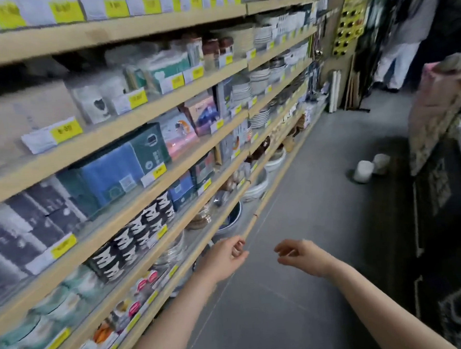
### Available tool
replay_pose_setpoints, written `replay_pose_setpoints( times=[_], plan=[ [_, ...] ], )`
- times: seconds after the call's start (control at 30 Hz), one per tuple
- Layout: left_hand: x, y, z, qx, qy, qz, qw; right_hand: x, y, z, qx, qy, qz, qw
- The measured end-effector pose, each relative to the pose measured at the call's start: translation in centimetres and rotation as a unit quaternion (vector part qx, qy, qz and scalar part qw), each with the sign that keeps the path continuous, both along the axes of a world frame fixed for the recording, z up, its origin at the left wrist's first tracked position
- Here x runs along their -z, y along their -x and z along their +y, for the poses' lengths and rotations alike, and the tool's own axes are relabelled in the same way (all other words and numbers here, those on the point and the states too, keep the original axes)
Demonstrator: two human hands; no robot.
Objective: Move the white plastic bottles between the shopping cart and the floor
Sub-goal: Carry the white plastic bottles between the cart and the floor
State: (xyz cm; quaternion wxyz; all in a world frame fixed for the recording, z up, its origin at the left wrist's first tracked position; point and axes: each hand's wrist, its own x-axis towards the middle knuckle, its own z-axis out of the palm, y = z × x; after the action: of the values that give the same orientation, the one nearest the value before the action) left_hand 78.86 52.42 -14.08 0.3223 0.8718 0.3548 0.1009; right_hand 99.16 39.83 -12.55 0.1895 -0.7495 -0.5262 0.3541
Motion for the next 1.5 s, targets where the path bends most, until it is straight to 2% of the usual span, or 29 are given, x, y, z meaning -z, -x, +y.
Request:
replay_pose_setpoints(
  times=[0.27,0.53,0.7,0.9,1.27,1.5],
  plan=[
    [-0.6,-16.6,10.8,0.063,0.011,0.017,0.998,0.4,-14.4,8.9,0.082,0.003,0.027,0.996],
    [2.5,-36.5,16.8,0.056,0.023,0.0,0.998,2.7,-34.3,13.9,0.105,0.012,0.024,0.994],
    [1.8,-48.7,19.9,0.062,0.033,0.023,0.997,2.5,-47.4,16.8,0.124,0.022,0.015,0.992],
    [3.0,-61.0,25.3,0.074,0.033,0.043,0.996,3.3,-59.6,20.8,0.155,0.026,0.029,0.987],
    [5.7,-86.2,41.7,0.116,0.045,0.065,0.99,6.3,-83.1,33.3,0.228,0.053,0.029,0.972],
    [5.6,-101.7,48.0,0.164,0.028,0.075,0.983,8.0,-97.0,36.5,0.269,0.066,0.047,0.96]
  ],
)
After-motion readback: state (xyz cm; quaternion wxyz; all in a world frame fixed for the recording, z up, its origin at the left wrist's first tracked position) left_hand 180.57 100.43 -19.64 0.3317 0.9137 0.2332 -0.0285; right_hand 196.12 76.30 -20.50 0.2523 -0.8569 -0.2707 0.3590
